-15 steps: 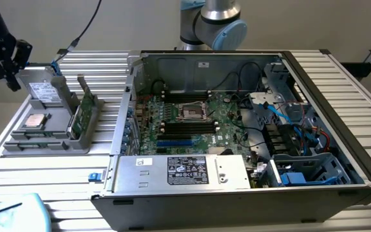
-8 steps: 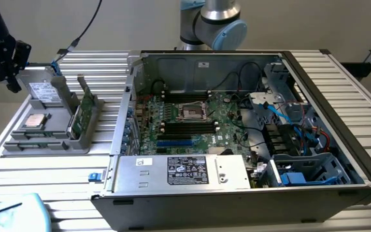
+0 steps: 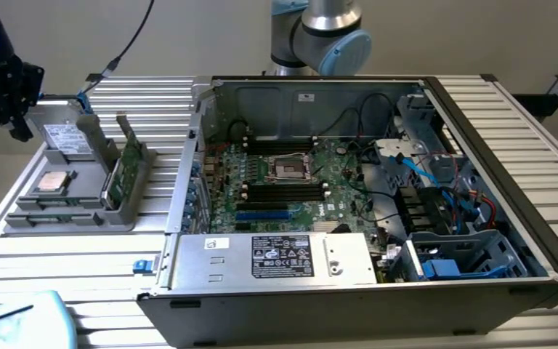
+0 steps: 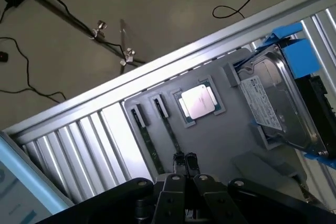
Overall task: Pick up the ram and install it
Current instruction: 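Pick up the ram and move it above insertion slot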
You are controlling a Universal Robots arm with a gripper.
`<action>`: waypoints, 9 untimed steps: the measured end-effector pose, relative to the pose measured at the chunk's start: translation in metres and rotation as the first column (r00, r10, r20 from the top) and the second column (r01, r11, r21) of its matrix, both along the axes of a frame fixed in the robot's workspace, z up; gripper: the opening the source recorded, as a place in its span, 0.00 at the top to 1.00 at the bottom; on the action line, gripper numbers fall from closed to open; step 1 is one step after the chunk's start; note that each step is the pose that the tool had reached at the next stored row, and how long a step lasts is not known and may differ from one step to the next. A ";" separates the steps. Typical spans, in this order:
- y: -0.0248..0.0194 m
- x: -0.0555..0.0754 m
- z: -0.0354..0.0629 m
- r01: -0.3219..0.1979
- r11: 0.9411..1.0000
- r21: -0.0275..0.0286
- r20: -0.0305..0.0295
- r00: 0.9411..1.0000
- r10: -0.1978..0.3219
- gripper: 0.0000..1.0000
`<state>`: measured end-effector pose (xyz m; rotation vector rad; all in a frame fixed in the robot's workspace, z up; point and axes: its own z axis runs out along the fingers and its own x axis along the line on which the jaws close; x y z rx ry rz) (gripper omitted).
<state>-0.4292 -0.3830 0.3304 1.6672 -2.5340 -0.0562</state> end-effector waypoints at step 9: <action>0.0000 0.000 -0.0020 -0.162 0.987 0.000 -0.001 0.987 0.162 0.89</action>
